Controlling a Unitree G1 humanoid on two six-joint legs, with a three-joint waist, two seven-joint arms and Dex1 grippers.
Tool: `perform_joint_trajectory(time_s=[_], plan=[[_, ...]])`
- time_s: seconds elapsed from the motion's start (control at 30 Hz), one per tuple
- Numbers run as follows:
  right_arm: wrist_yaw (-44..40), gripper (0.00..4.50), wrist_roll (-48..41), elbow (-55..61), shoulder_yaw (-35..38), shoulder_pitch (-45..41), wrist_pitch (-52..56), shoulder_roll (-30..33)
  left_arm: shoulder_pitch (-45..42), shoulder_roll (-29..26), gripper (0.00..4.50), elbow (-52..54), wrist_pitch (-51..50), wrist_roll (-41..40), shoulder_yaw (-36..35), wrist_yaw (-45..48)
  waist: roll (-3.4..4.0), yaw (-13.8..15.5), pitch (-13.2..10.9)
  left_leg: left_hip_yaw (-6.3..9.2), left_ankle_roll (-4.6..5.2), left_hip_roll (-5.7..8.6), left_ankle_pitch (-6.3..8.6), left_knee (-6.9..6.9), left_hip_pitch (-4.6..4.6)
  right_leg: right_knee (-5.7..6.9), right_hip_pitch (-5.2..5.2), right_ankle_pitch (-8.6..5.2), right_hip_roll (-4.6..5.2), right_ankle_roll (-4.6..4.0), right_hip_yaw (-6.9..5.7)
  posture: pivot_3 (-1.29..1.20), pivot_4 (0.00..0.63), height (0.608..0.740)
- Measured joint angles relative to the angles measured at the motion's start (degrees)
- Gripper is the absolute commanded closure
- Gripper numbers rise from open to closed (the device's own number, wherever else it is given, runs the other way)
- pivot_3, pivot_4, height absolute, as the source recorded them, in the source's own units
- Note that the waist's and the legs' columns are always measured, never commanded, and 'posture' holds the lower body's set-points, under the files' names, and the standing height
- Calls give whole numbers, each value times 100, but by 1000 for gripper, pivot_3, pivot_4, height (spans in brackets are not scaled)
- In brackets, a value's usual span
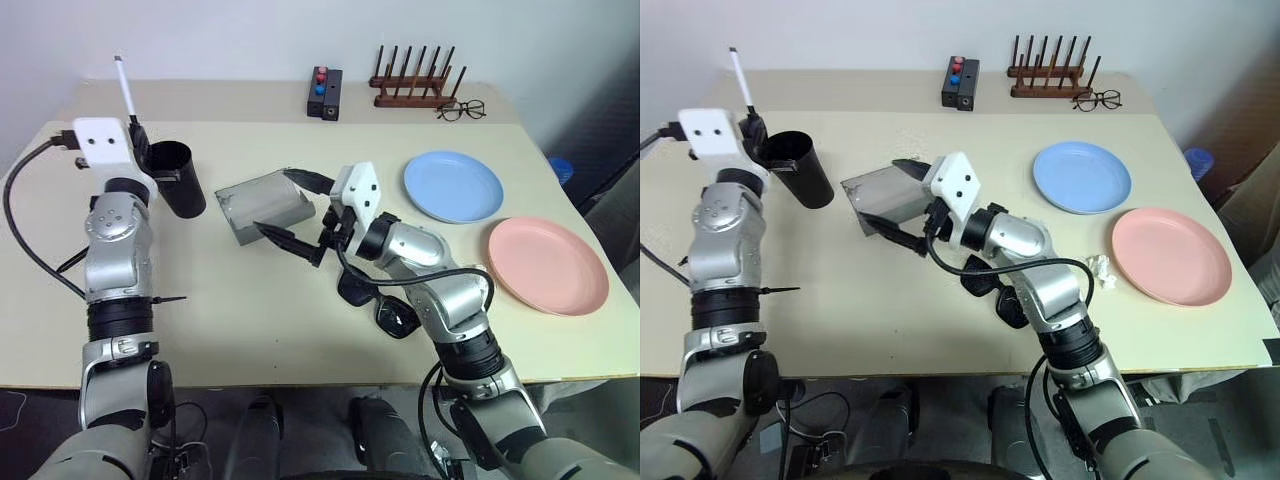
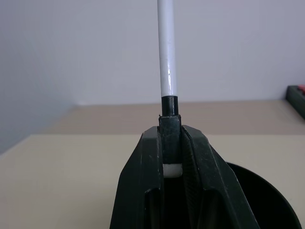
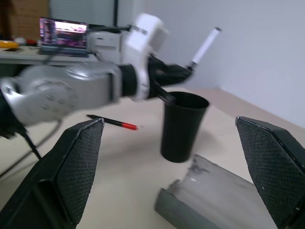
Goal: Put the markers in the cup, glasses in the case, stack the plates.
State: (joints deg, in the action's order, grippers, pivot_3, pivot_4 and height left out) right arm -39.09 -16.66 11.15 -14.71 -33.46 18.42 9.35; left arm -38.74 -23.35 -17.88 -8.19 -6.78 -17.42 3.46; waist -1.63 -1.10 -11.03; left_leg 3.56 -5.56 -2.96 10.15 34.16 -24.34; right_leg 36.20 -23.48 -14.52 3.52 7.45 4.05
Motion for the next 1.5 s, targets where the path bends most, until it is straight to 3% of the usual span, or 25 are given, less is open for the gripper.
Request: perform_joint_trajectory(time_s=[0.57,0.67,0.77,1.23,1.4,1.5], plan=[[-43,0,3,7,-56,84,-10,-68,214,220,4238,241,15,-7,90,-122,0,3,0,0,-1,0,0,0,1,0,0,0,0,0,0,0,150,738],[-64,0,3,7,-56,84,-10,-69,261,254,3090,260,-24,-7,91,-137,0,4,0,0,-1,0,0,0,1,-1,0,0,0,0,0,0,150,738],[-73,0,4,7,-56,84,-10,-66,298,273,1659,302,-40,-3,92,-163,0,4,0,0,-1,0,0,0,1,-1,0,0,0,0,0,0,150,738],[-77,0,8,7,-56,83,-9,-57,261,260,1659,551,-107,-121,-79,-410,0,-2,0,1,-1,0,0,0,0,-1,0,0,0,0,-1,0,150,738],[-75,0,8,9,-49,86,-3,-8,311,-741,67,768,-1338,-133,-756,-767,1,-148,-1,1,-1,-2,0,-14,4,1,-5,-2,-2,3,0,0,150,738],[-86,0,6,9,-18,108,3,93,607,-1270,67,746,-2644,-241,-1056,-651,3,-155,-2,1,0,-2,0,-18,4,2,-6,-4,-1,5,-1,0,150,738]])
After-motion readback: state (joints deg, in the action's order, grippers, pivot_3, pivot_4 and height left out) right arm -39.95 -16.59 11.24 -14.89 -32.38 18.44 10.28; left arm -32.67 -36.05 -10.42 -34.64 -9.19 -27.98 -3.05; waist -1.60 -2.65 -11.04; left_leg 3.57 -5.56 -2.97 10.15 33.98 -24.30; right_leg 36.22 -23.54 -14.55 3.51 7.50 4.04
